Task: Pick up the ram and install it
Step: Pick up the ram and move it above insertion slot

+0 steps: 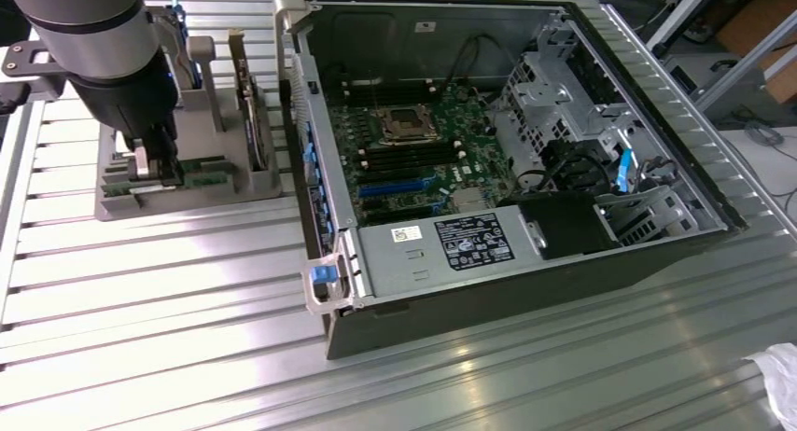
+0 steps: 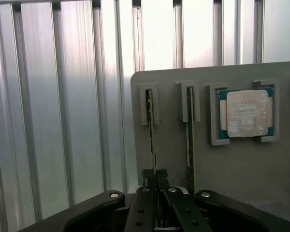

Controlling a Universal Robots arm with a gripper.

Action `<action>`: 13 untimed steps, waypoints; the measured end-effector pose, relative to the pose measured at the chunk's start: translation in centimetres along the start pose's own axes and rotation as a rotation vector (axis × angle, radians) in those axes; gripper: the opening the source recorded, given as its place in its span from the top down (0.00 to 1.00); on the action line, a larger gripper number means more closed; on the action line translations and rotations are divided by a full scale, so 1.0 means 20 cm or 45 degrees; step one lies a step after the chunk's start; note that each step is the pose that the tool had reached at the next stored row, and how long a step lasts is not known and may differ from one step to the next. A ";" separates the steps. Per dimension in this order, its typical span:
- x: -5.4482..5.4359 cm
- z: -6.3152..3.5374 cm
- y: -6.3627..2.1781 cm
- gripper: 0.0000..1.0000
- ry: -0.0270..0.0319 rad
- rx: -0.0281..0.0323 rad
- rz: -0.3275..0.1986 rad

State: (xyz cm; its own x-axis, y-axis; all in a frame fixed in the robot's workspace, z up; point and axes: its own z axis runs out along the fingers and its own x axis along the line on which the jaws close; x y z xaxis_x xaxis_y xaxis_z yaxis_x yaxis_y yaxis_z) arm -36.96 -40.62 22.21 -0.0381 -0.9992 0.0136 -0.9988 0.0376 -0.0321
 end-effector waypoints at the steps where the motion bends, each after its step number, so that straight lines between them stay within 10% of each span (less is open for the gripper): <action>1: 0.00 -0.003 0.000 0.87 0.0000 0.0001 0.000; 13: 0.00 -0.032 -0.001 0.87 -0.0001 0.0000 0.000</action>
State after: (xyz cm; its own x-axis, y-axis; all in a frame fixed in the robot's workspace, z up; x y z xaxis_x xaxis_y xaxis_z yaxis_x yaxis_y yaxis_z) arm -36.96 -40.62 22.86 -0.0381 -0.9992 0.0135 -0.9988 0.0377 -0.0322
